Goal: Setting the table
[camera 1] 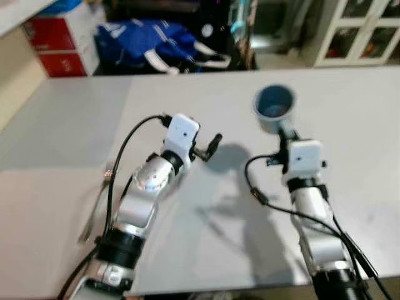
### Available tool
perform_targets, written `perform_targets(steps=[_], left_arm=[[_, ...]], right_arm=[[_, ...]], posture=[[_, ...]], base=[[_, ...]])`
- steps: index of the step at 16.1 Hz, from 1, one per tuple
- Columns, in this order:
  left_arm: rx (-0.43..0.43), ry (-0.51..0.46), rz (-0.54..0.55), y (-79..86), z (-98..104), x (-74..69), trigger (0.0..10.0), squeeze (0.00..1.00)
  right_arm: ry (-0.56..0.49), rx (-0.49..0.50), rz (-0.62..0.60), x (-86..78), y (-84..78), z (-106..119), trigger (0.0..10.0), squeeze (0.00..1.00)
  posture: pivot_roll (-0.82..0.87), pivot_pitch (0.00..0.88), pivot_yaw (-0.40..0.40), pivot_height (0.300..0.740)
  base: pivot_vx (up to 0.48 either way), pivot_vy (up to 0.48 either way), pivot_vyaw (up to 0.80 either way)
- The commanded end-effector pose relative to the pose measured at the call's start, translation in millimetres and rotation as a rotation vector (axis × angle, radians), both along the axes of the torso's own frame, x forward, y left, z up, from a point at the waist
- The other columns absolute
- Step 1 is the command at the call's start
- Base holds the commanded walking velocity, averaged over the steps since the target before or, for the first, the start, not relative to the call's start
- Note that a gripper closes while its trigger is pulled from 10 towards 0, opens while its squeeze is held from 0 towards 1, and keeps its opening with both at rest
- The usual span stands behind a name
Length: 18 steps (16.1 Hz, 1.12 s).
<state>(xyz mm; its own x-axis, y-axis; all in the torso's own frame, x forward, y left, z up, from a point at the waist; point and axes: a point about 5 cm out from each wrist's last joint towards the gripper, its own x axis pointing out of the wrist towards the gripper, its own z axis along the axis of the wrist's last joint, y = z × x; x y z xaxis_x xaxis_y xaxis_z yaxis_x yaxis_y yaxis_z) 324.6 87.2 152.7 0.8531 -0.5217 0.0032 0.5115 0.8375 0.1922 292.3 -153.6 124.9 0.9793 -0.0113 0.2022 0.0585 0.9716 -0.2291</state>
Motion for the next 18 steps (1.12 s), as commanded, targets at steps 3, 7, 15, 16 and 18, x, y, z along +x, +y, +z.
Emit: perform_targets(steps=[3,7,15,16,18], left_arm=[[0.008,-0.005,0.034,9.3,0.9,0.0,10.0,0.0],[0.006,-0.008,0.0,5.3,1.3,-4.1,10.0,0.0],[-0.019,-0.008,0.002,6.4,4.4,-4.1,10.0,0.0],[-0.019,-0.009,0.003,7.1,5.0,-4.6,10.0,0.0],[-0.02,-0.008,0.011,9.2,5.4,-5.7,10.0,0.0]], right_arm=[[0.026,0.058,-0.035,3.1,-3.7,-1.0,0.0,0.0],[0.106,0.122,-0.119,10.8,-22.6,-11.3,0.0,0.0],[0.217,0.208,-0.171,44.2,-36.9,-20.2,0.0,0.0],[0.215,0.228,-0.162,48.6,-34.5,-17.8,0.0,0.0],[0.228,0.279,-0.131,55.8,-26.8,-15.6,0.0,0.0]], posture=[[-0.02,0.004,0.032,0.727],[-0.02,0.001,0.033,0.727],[0.0,0.005,0.041,0.727],[0.0,0.011,0.039,0.727],[0.01,0.021,0.038,0.727]], base=[[0.0,0.0,0.0],[0.0,-0.346,0.0],[0.038,-0.158,0.0],[0.0,0.0,0.0],[0.0,0.0,0.0]])
